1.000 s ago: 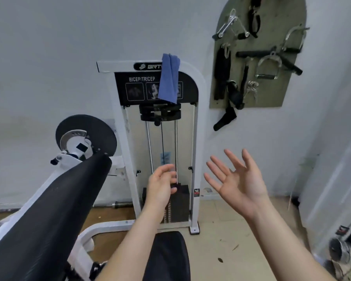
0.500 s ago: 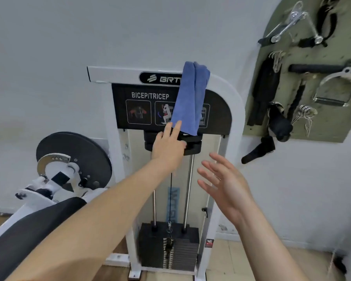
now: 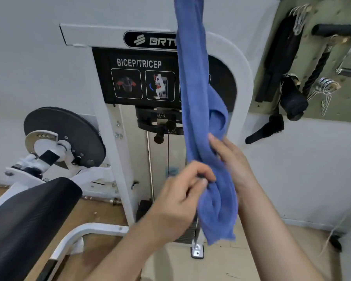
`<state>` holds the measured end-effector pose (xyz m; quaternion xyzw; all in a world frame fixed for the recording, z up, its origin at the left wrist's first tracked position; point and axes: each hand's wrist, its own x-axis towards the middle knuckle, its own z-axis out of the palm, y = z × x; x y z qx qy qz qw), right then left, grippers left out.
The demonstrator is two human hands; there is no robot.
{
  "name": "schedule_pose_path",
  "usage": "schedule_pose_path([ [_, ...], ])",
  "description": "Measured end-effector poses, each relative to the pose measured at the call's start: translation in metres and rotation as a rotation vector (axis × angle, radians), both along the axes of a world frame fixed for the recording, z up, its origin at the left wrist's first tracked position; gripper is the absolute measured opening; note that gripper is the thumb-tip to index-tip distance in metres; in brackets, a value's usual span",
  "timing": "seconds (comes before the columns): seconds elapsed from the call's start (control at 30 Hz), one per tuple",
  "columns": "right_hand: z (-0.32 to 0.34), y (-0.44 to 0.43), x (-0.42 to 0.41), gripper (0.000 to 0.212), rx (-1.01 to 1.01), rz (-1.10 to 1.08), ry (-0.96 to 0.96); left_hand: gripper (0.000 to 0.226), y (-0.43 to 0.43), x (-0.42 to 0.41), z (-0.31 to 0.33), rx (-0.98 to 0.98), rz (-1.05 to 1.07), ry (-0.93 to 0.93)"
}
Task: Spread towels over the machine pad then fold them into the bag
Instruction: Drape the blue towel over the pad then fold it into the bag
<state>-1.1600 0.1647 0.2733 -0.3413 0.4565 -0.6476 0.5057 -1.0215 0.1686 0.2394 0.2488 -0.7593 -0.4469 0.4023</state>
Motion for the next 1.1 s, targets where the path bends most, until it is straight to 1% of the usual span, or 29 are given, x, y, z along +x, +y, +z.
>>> schedule_pose_path([
  [0.03,-0.006,0.009,0.003,0.015,0.002,-0.006,0.100,0.007,0.021,0.003,-0.013,0.075,-0.015,-0.068],
  [0.07,-0.013,0.020,0.006,0.017,0.021,-0.009,0.209,0.010,0.037,0.006,-0.023,0.137,-0.016,-0.113],
  [0.13,-0.035,0.043,0.008,0.029,0.108,-0.019,0.430,0.023,0.066,0.014,-0.033,0.229,-0.056,-0.141],
  [0.17,-0.046,0.055,0.006,0.033,0.160,-0.022,0.537,0.027,0.077,0.018,-0.034,0.269,-0.081,-0.195],
  [0.23,-0.068,0.079,-0.003,0.038,0.239,0.010,0.752,0.034,0.102,0.026,-0.039,0.283,-0.077,-0.384],
  [0.27,-0.078,0.092,-0.009,0.040,0.283,0.052,0.863,0.028,0.116,0.027,-0.042,0.241,-0.018,-0.443],
  [0.3,-0.090,0.105,-0.014,0.042,0.334,0.115,0.962,0.014,0.129,0.028,-0.049,0.210,0.064,-0.445],
  [0.33,-0.100,0.118,-0.019,0.044,0.387,0.199,1.046,0.005,0.142,0.029,-0.054,0.222,0.149,-0.382],
  [0.4,-0.120,0.146,-0.026,0.044,0.497,0.366,1.191,0.031,0.164,0.034,-0.068,0.326,0.371,-0.168],
  [0.47,-0.135,0.175,-0.026,0.043,0.576,0.471,1.238,0.036,0.179,0.044,-0.079,0.544,0.667,0.083],
  [0.5,-0.141,0.187,-0.025,0.042,0.609,0.499,1.218,0.034,0.185,0.050,-0.083,0.680,0.751,0.222],
  [0.53,-0.144,0.198,-0.023,0.043,0.626,0.519,1.213,0.030,0.191,0.057,-0.089,0.806,0.796,0.364],
  [0.57,-0.146,0.208,-0.020,0.043,0.639,0.558,1.236,0.026,0.198,0.063,-0.094,0.891,0.823,0.478],
  [0.6,-0.145,0.217,-0.015,0.040,0.647,0.625,1.314,0.023,0.207,0.070,-0.098,0.942,0.844,0.538],
  [0.63,-0.142,0.225,-0.008,0.037,0.652,0.703,1.439,0.023,0.218,0.077,-0.101,0.972,0.847,0.570],
  [0.67,-0.139,0.231,0.000,0.034,0.629,0.780,1.608,0.023,0.230,0.084,-0.101,1.000,0.844,0.599],
  [0.7,-0.136,0.236,0.009,0.030,0.565,0.828,1.786,0.024,0.241,0.092,-0.102,1.032,0.795,0.664],
  [0.73,-0.130,0.240,0.020,0.022,0.467,0.833,1.893,0.026,0.253,0.099,-0.101,1.089,0.699,0.760],
  [0.77,-0.127,0.242,0.031,0.023,0.353,0.801,1.884,0.028,0.265,0.106,-0.099,1.145,0.604,0.866],
  [0.8,-0.125,0.244,0.044,0.045,0.223,0.783,1.774,0.027,0.276,0.114,-0.098,1.138,0.559,0.914],
  [0.83,-0.122,0.247,0.058,0.065,0.112,0.824,1.563,0.026,0.284,0.123,-0.100,1.084,0.566,0.891],
  [0.87,-0.115,0.251,0.077,0.076,0.051,0.894,1.273,0.024,0.293,0.130,-0.101,1.011,0.618,0.816],
  [0.9,-0.110,0.257,0.097,0.081,0.034,0.985,0.953,0.023,0.303,0.138,-0.098,0.944,0.645,0.777],
  [0.93,-0.108,0.263,0.117,0.078,0.027,1.075,0.718,0.021,0.313,0.147,-0.096,0.910,0.651,0.764],
  [0.97,-0.109,0.269,0.136,0.072,0.003,1.123,0.599,0.020,0.325,0.156,-0.094,0.880,0.653,0.749],
  [1.0,-0.109,0.275,0.154,0.061,-0.045,1.136,0.597,0.018,0.336,0.168,-0.094,0.862,0.649,0.745],
  [1.03,-0.109,0.283,0.173,0.046,-0.115,1.111,0.661,0.016,0.348,0.183,-0.095,0.836,0.669,0.719],
  [1.07,-0.110,0.291,0.190,0.031,-0.180,1.070,0.739,0.014,0.361,0.200,-0.098,0.795,0.722,0.647],
  [1.1,-0.112,0.298,0.207,0.019,-0.211,1.047,0.799,0.019,0.375,0.219,-0.102,0.744,0.775,0.549],
])
